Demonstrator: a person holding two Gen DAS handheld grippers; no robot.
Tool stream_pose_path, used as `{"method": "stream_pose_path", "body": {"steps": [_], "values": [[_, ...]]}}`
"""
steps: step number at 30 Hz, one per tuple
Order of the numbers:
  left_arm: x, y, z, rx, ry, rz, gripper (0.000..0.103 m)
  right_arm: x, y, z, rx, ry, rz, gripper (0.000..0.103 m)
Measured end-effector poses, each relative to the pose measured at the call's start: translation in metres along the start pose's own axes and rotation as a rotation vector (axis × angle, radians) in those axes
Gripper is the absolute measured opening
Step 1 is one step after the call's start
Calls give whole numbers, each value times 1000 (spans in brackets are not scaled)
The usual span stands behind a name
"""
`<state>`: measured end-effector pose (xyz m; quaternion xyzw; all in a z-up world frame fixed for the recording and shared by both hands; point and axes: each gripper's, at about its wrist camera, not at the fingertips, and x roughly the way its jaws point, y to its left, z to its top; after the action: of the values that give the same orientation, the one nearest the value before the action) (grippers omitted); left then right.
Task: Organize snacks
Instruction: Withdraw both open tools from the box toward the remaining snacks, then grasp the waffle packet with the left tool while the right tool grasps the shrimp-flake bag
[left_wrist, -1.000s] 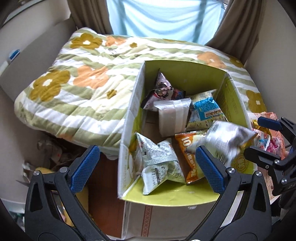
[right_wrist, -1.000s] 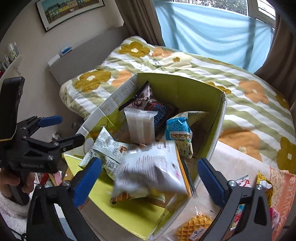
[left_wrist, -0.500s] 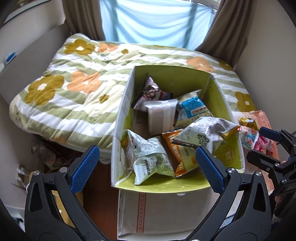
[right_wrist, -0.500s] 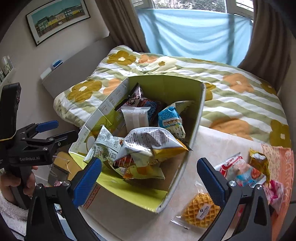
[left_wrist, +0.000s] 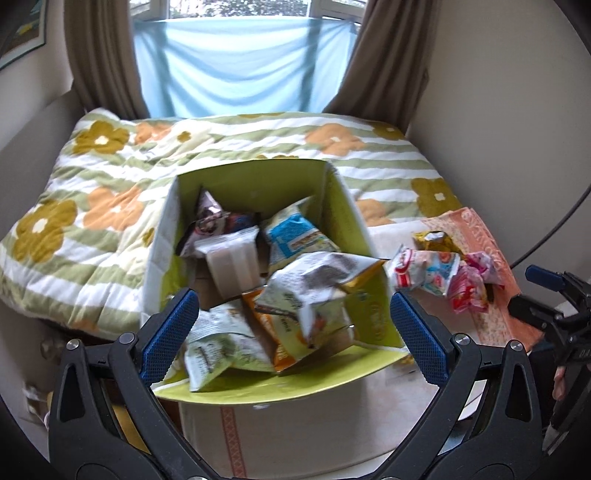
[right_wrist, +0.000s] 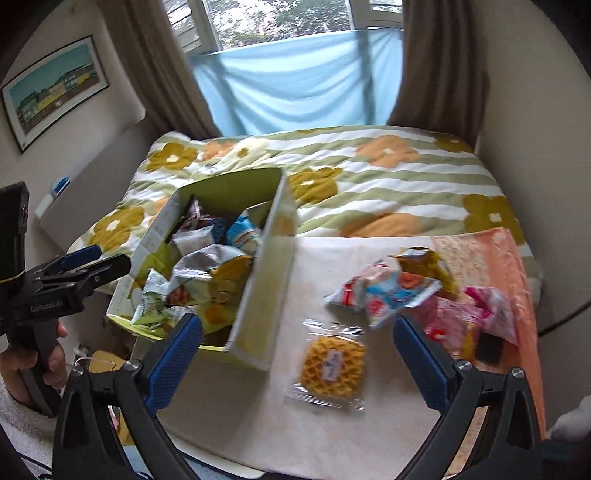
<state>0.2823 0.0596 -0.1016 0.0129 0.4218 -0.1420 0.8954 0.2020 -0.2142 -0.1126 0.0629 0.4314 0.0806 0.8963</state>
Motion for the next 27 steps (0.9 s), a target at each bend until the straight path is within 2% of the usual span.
{"method": "stream_pose_path", "body": {"steps": [6,10,14,20,27], "values": [[-2,-52,11,18,-19,1,103,-20,-51,7,31,-32,-28,103],[3,-97,20,16,-18,-10,103,-27,-87,15,30,-23,-27,103],[16,-149,20,44,-4,17,103,-24,-117,15,11,0,-15,103],[39,-190,-5,-11,51,72,103,-3,-151,22,-34,45,69,103],[67,-210,-52,-90,134,145,103,44,-152,42,-199,128,180,103]]}}
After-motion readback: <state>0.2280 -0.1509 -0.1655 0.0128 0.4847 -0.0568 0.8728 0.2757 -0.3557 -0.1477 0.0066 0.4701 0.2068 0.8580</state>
